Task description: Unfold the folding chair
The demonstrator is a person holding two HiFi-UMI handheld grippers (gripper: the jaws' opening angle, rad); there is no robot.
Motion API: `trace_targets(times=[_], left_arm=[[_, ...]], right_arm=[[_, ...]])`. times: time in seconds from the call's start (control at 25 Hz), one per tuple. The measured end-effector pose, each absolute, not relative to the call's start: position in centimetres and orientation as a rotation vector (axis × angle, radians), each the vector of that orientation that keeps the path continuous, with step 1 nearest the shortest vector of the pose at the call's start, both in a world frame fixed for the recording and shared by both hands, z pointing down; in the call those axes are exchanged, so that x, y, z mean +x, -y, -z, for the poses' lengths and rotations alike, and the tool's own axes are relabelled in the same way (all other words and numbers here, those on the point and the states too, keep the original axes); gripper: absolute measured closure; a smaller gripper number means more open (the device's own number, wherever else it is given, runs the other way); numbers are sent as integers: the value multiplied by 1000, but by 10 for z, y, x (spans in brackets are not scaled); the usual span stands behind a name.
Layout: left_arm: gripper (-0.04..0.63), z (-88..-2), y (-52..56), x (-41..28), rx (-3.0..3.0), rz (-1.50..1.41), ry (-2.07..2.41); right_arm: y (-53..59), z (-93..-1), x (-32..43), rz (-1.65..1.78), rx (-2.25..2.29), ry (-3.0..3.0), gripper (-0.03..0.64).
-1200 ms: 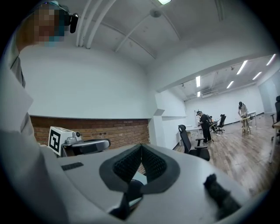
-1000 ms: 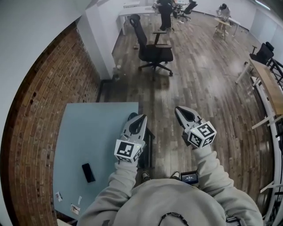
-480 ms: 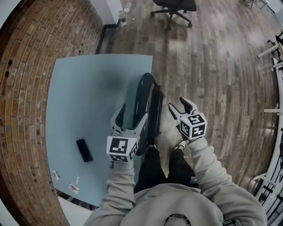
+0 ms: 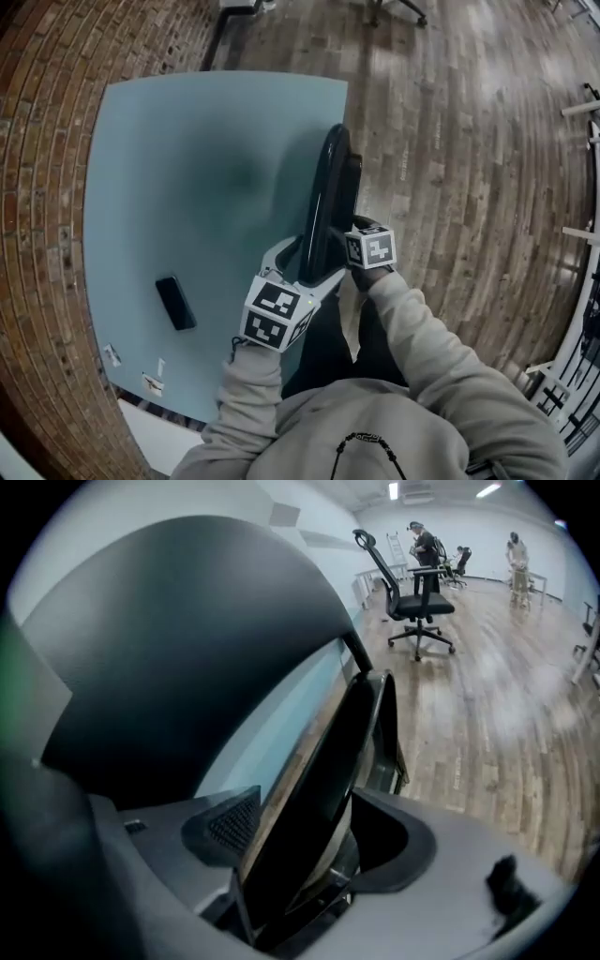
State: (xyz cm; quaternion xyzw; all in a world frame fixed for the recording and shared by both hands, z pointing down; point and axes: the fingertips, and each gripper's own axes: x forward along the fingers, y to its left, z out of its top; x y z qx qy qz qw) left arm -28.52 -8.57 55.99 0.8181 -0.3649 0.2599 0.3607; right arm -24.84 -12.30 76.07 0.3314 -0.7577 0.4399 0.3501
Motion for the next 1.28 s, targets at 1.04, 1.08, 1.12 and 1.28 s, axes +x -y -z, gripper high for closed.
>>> trace_targets(times=[1.04,1.08,1.12,1.28], left_arm=[[413,-562,81,-254,1985,-577,975],[413,-563,80,-249,1982,-581,978],[414,-564,80,-244,1979,-590,979],[447,-579,81,-231,1954,-640,999]], right_arm=[[114,-784,-182,-1528,751,1984,467],[112,-785,-170,-1554,732,1983,467],[110,-786,-154,-1579,720,1980,468],[110,-800,-73,-1663,729,1971,465]])
